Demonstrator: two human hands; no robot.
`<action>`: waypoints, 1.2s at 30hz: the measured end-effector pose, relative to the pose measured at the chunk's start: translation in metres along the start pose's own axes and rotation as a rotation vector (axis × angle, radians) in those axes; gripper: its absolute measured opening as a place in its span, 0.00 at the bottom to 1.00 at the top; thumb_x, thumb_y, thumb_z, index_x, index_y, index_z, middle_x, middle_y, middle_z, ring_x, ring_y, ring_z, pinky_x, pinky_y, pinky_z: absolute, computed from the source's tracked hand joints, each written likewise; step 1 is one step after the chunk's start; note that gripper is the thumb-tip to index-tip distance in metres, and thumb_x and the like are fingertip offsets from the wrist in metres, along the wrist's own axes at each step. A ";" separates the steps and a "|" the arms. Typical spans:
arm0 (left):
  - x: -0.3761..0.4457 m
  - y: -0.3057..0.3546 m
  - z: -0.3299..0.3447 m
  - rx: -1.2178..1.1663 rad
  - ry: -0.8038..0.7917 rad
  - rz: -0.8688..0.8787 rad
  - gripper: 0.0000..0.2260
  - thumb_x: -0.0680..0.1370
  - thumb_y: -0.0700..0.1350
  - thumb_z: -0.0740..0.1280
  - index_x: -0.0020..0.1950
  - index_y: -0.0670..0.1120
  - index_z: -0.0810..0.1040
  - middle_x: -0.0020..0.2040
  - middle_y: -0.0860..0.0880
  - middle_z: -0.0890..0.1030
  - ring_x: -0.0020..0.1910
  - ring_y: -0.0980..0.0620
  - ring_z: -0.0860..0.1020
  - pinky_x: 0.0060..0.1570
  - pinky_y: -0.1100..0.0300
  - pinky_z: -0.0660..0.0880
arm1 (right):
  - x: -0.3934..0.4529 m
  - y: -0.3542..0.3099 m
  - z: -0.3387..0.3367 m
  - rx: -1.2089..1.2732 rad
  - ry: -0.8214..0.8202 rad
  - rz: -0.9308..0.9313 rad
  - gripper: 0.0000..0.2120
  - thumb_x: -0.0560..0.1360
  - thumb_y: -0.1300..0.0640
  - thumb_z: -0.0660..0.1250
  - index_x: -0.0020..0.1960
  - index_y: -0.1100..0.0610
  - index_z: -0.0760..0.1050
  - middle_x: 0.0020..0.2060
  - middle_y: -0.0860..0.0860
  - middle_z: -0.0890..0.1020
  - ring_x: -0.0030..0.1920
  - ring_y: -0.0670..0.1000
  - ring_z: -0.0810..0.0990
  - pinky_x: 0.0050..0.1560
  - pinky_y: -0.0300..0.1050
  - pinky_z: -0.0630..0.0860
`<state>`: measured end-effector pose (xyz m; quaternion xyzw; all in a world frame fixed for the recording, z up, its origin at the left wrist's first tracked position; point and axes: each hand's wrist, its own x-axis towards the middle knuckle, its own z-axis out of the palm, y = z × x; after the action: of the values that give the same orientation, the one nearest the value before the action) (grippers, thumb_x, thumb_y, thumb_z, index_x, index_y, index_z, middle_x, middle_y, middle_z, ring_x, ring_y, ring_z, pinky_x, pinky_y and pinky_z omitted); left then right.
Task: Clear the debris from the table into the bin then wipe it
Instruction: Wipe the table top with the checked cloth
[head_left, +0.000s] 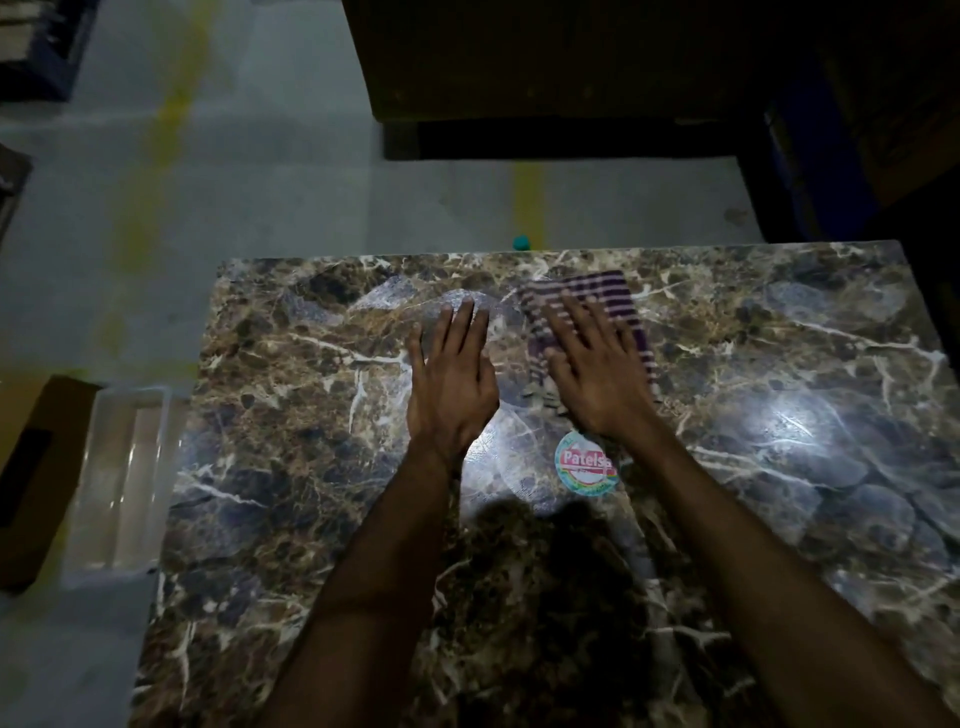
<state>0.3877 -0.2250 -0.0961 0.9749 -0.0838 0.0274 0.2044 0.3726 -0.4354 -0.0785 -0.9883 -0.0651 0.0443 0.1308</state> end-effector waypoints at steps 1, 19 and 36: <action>-0.001 0.000 0.000 0.004 0.003 0.001 0.25 0.83 0.49 0.54 0.82 0.51 0.63 0.83 0.51 0.61 0.82 0.49 0.56 0.80 0.37 0.49 | 0.006 0.005 -0.002 0.000 0.016 0.046 0.27 0.86 0.43 0.46 0.84 0.43 0.48 0.84 0.48 0.51 0.84 0.54 0.49 0.81 0.60 0.49; 0.000 0.000 -0.005 0.033 -0.047 0.008 0.26 0.84 0.49 0.51 0.83 0.50 0.61 0.84 0.50 0.58 0.83 0.48 0.54 0.79 0.37 0.50 | 0.006 0.014 -0.014 -0.013 -0.003 0.149 0.28 0.86 0.42 0.45 0.84 0.43 0.48 0.84 0.48 0.51 0.84 0.52 0.48 0.81 0.58 0.48; 0.001 -0.001 -0.005 0.077 -0.075 0.017 0.27 0.83 0.49 0.51 0.84 0.49 0.59 0.84 0.50 0.56 0.84 0.48 0.52 0.79 0.36 0.50 | 0.000 -0.003 -0.013 -0.046 -0.035 0.081 0.27 0.86 0.44 0.47 0.84 0.45 0.50 0.84 0.48 0.51 0.84 0.52 0.47 0.81 0.57 0.49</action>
<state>0.3890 -0.2225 -0.0915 0.9816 -0.0986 -0.0040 0.1633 0.3735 -0.4363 -0.0650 -0.9919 -0.0285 0.0654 0.1050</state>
